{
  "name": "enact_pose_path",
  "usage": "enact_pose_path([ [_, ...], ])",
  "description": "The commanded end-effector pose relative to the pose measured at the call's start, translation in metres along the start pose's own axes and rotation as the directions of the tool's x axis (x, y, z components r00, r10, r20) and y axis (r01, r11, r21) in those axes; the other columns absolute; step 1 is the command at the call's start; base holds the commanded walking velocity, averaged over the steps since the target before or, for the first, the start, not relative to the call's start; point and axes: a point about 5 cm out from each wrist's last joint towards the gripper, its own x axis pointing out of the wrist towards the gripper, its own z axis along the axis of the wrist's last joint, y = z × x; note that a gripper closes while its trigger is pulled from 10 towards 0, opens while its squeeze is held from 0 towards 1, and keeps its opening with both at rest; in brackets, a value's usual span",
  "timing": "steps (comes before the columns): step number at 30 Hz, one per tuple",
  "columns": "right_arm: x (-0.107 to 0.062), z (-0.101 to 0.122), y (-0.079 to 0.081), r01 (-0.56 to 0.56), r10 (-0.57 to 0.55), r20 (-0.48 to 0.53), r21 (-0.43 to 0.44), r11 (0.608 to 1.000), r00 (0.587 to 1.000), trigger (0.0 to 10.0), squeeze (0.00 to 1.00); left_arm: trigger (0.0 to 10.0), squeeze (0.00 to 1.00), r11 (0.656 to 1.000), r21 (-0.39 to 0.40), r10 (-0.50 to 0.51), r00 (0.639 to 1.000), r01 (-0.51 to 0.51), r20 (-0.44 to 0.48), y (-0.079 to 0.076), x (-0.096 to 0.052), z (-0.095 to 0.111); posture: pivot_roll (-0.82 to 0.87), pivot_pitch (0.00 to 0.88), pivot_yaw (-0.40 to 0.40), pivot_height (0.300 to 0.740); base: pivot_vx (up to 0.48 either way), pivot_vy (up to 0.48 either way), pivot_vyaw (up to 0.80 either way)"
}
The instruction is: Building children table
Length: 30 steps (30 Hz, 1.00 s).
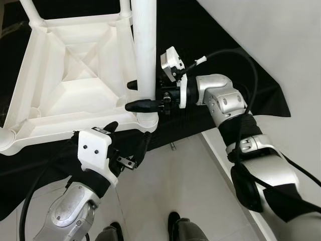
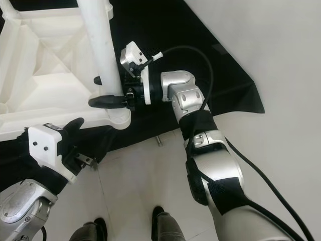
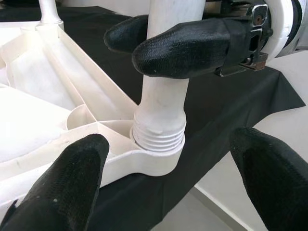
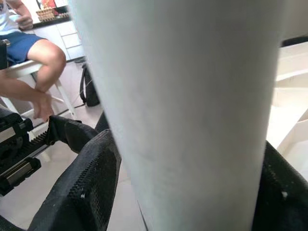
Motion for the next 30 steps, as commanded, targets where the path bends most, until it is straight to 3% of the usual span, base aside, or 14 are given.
enact_pose_path([
  [1,0.001,-0.001,0.001,-0.024,0.024,-0.006,-0.01,1.0,1.0,7.5,0.0,10.0,0.0,1.0,0.004,-0.002,1.0,0.003,-0.012,-0.002,-0.004,0.0,0.07,0.344,-0.045,0.74,0.0,0.0,0.0],
  [3,-0.001,-0.004,-0.001,-0.033,0.033,-0.014,-0.004,0.999,0.999,0.0,0.0,10.0,0.0,1.0,0.003,-0.005,1.0,0.005,-0.011,-0.003,-0.004,0.001,0.06,0.344,-0.041,0.74,0.0,0.0,0.0],
  [12,-0.002,-0.008,-0.002,-0.036,0.036,-0.002,-0.004,0.999,0.999,0.0,0.0,10.0,0.0,1.0,0.002,-0.01,1.0,0.01,-0.011,-0.003,-0.003,0.002,0.06,0.342,-0.038,0.74,0.0,0.0,0.0],
  [16,-0.005,-0.025,-0.008,0.161,-0.16,-0.025,0.014,0.987,0.987,0.0,0.0,10.0,0.0,1.0,0.0,-0.014,1.0,0.014,-0.006,-0.003,-0.001,0.002,0.01,0.324,-0.052,0.74,0.0,0.0,0.0],
  [18,-0.005,-0.025,-0.008,0.161,-0.16,-0.025,0.014,0.987,0.987,0.0,0.0,10.0,0.0,1.0,0.0,-0.014,1.0,0.014,-0.006,-0.003,-0.001,0.002,0.01,0.324,-0.052,0.74,0.0,0.0,0.0],
  [19,0.008,-0.052,-0.005,0.486,-0.478,-0.089,0.146,0.862,0.874,0.0,0.0,10.0,0.0,1.0,0.0,-0.012,1.0,0.012,-0.005,-0.002,0.0,0.001,0.0,0.324,-0.059,0.74,0.0,0.0,0.0],
  [20,0.012,-0.066,-0.001,0.683,-0.666,-0.155,0.207,0.7,0.73,0.0,0.0,10.0,0.0,1.0,-0.001,-0.011,1.0,0.011,-0.004,-0.002,0.0,0.001,0.0,0.324,-0.059,0.74,0.0,0.0,0.0],
  [22,0.012,-0.066,-0.001,0.683,-0.666,-0.155,0.207,0.7,0.73,0.0,0.0,10.0,0.0,1.0,-0.001,-0.011,1.0,0.011,-0.004,-0.002,0.0,0.001,0.0,0.324,-0.059,0.74,0.0,0.0,0.0],
  [23,0.025,-0.08,0.019,0.736,-0.711,-0.201,0.262,0.624,0.674,0.0,0.0,10.0,0.0,1.0,-0.004,-0.009,1.0,0.009,-0.003,-0.001,0.0,0.001,-0.02,0.324,-0.045,0.74,0.0,0.0,0.0],
  [24,0.025,-0.08,0.019,0.736,-0.711,-0.201,0.262,0.624,0.674,0.0,0.0,10.0,0.0,1.0,-0.004,-0.009,1.0,0.009,-0.003,-0.001,0.0,0.001,-0.02,0.324,-0.045,0.74,0.0,0.0,0.0],
  [25,0.043,-0.084,0.039,0.74,-0.717,-0.205,0.301,0.601,0.666,0.0,0.0,10.0,0.0,1.0,-0.01,-0.011,1.0,0.011,-0.002,-0.001,0.003,0.0,-0.03,0.328,-0.036,0.74,0.0,0.0,0.0],
  [26,0.043,-0.084,0.039,0.74,-0.717,-0.205,0.301,0.601,0.666,0.0,0.0,10.0,0.0,1.0,-0.01,-0.011,1.0,0.011,-0.002,-0.001,0.003,0.0,-0.03,0.328,-0.036,0.74,0.0,0.0,0.0],
  [28,0.075,-0.073,0.049,0.684,-0.685,-0.135,0.332,0.65,0.716,0.0,0.0,10.0,0.0,0.999,-0.025,-0.032,0.999,0.032,0.0,-0.005,0.008,-0.004,-0.05,0.306,-0.032,0.74,0.0,0.0,0.0],
  [30,0.082,-0.068,0.046,0.674,-0.681,-0.108,0.32,0.666,0.724,0.0,0.0,10.0,0.0,0.999,-0.028,-0.041,0.999,0.041,0.003,-0.008,0.011,-0.004,-0.05,0.298,-0.034,0.74,0.0,0.0,0.0],
])
